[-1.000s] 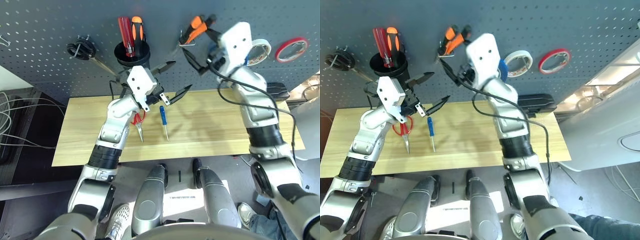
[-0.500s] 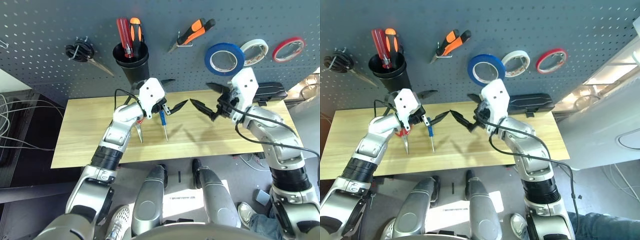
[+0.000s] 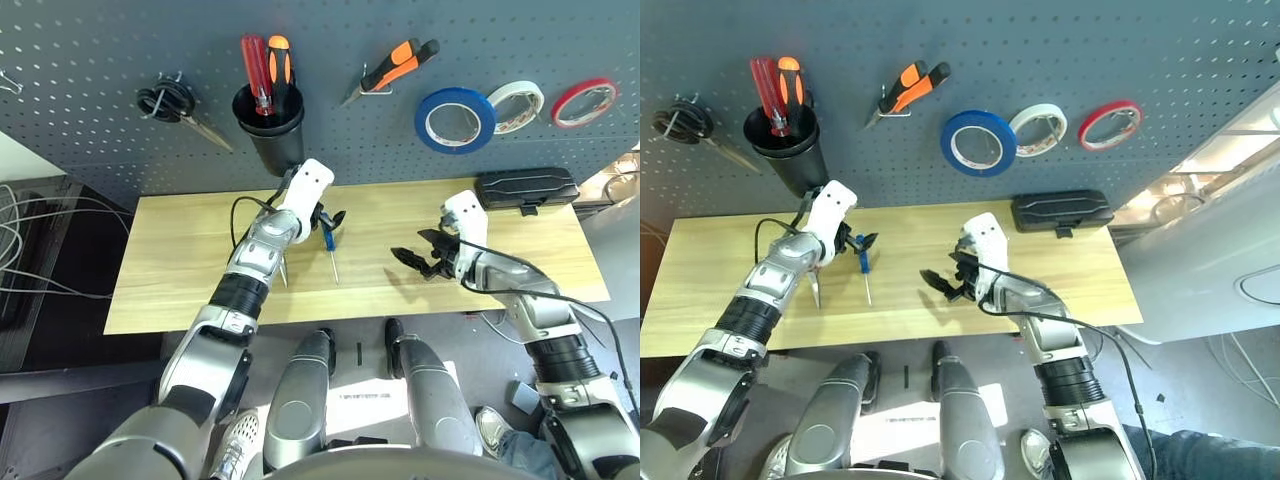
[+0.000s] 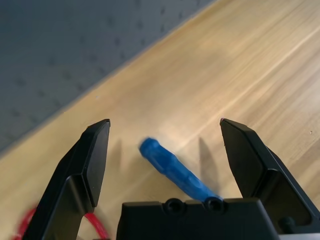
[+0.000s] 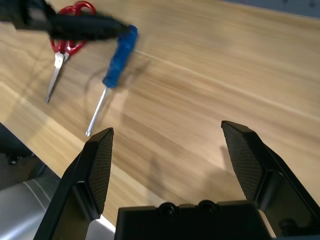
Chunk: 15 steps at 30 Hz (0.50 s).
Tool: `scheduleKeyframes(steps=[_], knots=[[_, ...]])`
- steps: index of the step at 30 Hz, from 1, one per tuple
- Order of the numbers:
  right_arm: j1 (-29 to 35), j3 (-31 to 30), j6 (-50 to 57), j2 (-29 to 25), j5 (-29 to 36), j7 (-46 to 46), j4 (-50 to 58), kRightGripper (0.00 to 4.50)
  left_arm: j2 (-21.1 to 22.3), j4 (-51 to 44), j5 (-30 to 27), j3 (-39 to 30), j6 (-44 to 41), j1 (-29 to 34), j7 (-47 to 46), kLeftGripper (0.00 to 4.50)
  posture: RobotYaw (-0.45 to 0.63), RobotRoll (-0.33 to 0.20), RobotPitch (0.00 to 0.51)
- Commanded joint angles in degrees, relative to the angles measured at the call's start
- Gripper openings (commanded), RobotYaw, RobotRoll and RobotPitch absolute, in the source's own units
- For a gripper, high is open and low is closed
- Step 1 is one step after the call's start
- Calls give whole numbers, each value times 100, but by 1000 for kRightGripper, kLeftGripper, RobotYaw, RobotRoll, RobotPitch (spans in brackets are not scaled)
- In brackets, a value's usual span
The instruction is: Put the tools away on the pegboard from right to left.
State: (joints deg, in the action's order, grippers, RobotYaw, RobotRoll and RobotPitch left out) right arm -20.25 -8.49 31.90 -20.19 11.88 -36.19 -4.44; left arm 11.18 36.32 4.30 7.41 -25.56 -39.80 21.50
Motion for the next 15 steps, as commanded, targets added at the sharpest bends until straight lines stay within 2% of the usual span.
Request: scheduleKeyframes(steps=[1,6,14,15], knots=[[31,-35,-85,36,-55,-1,-101,4448,-76,327,14,-51,-514,82,-192,4500,159,0,305],[0,17,-102,-2,-78,-8,-113,4448,-166,546,116,39,-733,125,-372,4500,146,0,302],[-5,61,-130,-45,-117,45,-53,4448,-447,744,71,111,-457,199,-333,4500,126,0,298],[-10,70,-138,-49,-124,54,-62,4487,-484,763,49,97,-478,189,-333,4316,125,0,298]])
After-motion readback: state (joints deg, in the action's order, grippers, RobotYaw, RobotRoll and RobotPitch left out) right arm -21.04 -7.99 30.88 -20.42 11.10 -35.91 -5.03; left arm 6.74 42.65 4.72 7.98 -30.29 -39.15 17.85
